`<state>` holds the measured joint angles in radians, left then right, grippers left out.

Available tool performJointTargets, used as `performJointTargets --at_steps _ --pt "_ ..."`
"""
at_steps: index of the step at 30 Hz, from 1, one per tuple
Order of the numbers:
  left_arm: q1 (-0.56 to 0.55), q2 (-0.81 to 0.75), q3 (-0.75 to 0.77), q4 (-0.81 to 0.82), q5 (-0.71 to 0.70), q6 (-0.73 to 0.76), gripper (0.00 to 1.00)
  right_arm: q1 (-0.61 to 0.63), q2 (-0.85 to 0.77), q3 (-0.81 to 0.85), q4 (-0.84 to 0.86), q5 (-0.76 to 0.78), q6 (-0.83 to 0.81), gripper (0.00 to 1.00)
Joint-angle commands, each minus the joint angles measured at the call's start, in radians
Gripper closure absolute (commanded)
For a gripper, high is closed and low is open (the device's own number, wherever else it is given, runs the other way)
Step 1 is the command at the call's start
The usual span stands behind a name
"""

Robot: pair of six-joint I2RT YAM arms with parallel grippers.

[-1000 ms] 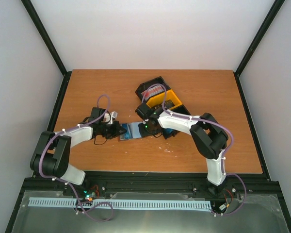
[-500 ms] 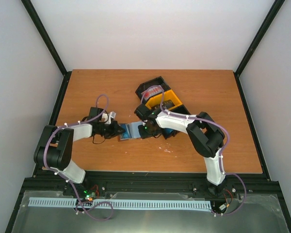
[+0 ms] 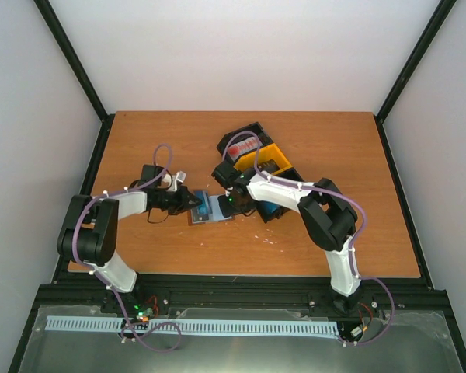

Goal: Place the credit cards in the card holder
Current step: Insert the credit card into the card holder.

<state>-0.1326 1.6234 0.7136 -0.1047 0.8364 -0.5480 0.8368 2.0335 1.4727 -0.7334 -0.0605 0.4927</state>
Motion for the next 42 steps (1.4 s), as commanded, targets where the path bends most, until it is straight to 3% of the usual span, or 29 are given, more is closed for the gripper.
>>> performJointTargets --at_steps 1,21,42 --pt "0.005 0.020 0.040 0.011 0.029 0.006 0.99 0.010 -0.032 0.032 -0.011 0.005 0.001 0.54" --pt "0.005 0.093 0.005 0.020 0.046 -0.035 0.99 0.010 0.097 0.057 -0.055 0.024 0.017 0.58" --pt "0.002 0.191 0.028 0.069 0.138 -0.006 0.99 0.008 0.109 0.048 -0.043 -0.011 0.024 0.61"
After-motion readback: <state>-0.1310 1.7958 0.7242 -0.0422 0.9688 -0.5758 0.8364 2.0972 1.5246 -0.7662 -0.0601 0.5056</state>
